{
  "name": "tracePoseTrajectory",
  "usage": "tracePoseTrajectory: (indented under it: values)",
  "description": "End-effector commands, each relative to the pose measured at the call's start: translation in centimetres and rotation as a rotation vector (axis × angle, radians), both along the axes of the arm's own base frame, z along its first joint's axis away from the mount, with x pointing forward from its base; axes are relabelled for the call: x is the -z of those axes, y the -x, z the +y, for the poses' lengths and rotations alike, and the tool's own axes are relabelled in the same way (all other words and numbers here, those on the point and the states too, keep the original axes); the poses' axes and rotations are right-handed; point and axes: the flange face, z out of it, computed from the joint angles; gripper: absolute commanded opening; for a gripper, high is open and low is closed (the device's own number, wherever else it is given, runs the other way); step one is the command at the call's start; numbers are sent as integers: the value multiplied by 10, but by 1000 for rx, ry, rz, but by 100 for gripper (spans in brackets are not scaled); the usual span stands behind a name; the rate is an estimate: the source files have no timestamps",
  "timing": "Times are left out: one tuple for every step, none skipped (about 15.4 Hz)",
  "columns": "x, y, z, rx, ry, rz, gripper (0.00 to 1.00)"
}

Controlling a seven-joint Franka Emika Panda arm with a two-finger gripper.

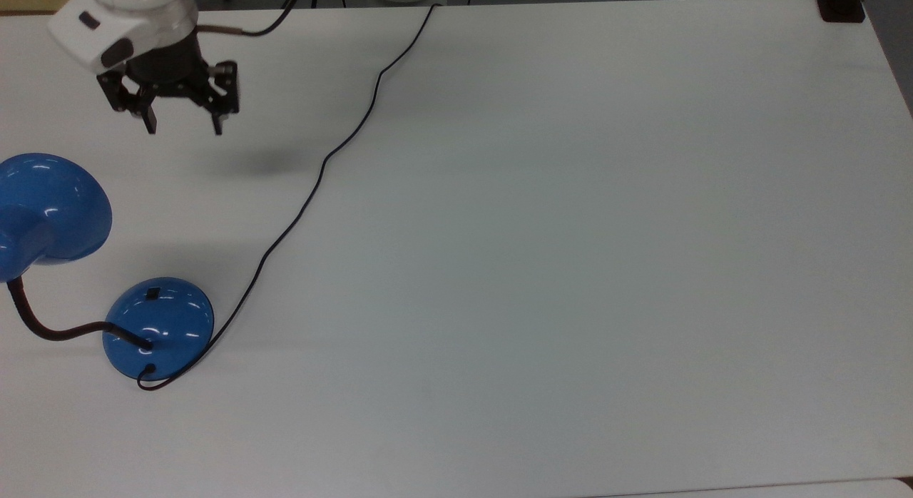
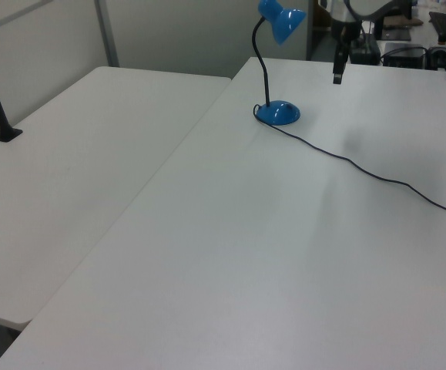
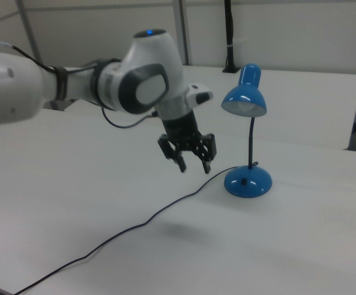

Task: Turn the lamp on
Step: 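Move the gripper over the blue lamp base and lower it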

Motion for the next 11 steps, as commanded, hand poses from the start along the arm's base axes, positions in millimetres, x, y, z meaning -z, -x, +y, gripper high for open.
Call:
tracePoseTrajectory:
  values:
    - [35, -21, -14, 38, 17, -81, 0]
    - [49, -28, -16, 42, 25, -113, 0]
    - [61, -35, -23, 45, 35, -150, 0]
    - [71, -39, -31, 49, 45, -190, 0]
    - [77, -45, -33, 48, 51, -238, 0]
    - [91, -52, -38, 72, 34, -299, 0]
    - [98, -55, -40, 92, 22, -345, 0]
    - [105, -60, -42, 105, 19, -396, 0]
    - [114, -64, -44, 109, 26, -441, 0]
    - [122, -67, -45, 112, 33, -478, 0]
    - [128, -68, -46, 113, 40, -502, 0]
